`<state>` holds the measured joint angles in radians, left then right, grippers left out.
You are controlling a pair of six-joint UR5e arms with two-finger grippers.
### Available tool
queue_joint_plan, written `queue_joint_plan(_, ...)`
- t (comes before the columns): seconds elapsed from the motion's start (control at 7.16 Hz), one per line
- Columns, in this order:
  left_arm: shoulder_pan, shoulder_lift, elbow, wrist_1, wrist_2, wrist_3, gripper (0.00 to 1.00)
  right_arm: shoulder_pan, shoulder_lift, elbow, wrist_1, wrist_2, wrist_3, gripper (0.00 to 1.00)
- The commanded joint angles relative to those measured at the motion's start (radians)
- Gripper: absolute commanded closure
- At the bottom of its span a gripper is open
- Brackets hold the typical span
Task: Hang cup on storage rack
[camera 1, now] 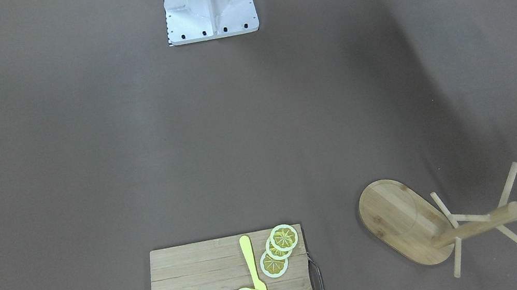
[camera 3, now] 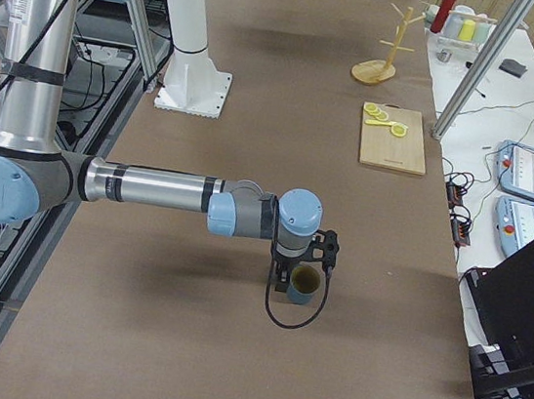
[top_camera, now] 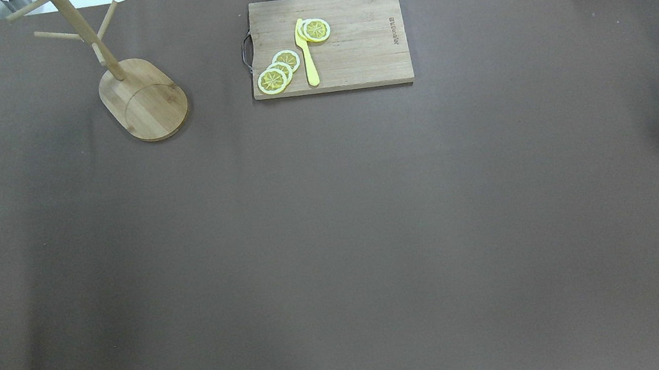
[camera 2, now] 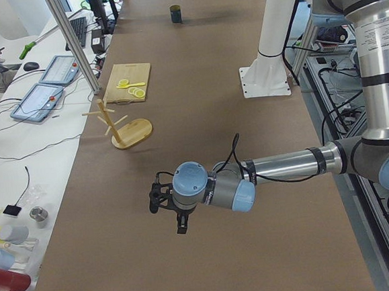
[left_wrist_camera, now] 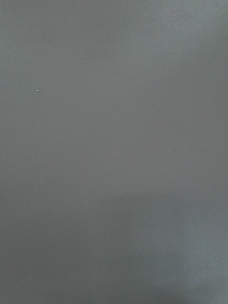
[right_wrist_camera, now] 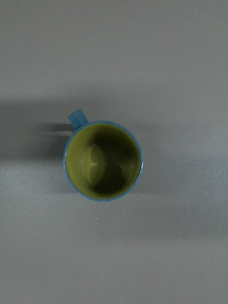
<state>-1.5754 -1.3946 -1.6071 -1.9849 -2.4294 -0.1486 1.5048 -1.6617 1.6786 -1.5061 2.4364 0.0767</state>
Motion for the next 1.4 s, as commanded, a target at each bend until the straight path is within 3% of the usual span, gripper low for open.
queue_joint_plan(0.0,0.0,0.0,0.001,-0.003,0.0,0.0,0.02,0.0,0.15,-0.211,0.064,-0.002,0.0,0.0)
queue_joint_plan(0.28,0.0,0.0,-0.001,-0.022,0.0,-0.002,0.02,-0.024,0.23,-0.427,0.195,-0.005,0.015,0.0)
queue_joint_plan(0.98,0.0,0.0,0.003,-0.02,0.0,-0.002,0.02,-0.087,0.218,-0.448,0.234,-0.003,0.072,0.02)
queue_joint_plan(1.12,0.0,0.0,0.003,-0.02,0.0,-0.002,0.02,-0.095,0.22,-0.448,0.234,-0.01,0.074,0.3)
queue_joint_plan(1.26,0.0,0.0,0.003,-0.02,0.0,-0.002,0.02,-0.112,0.22,-0.45,0.233,-0.011,0.075,0.38)
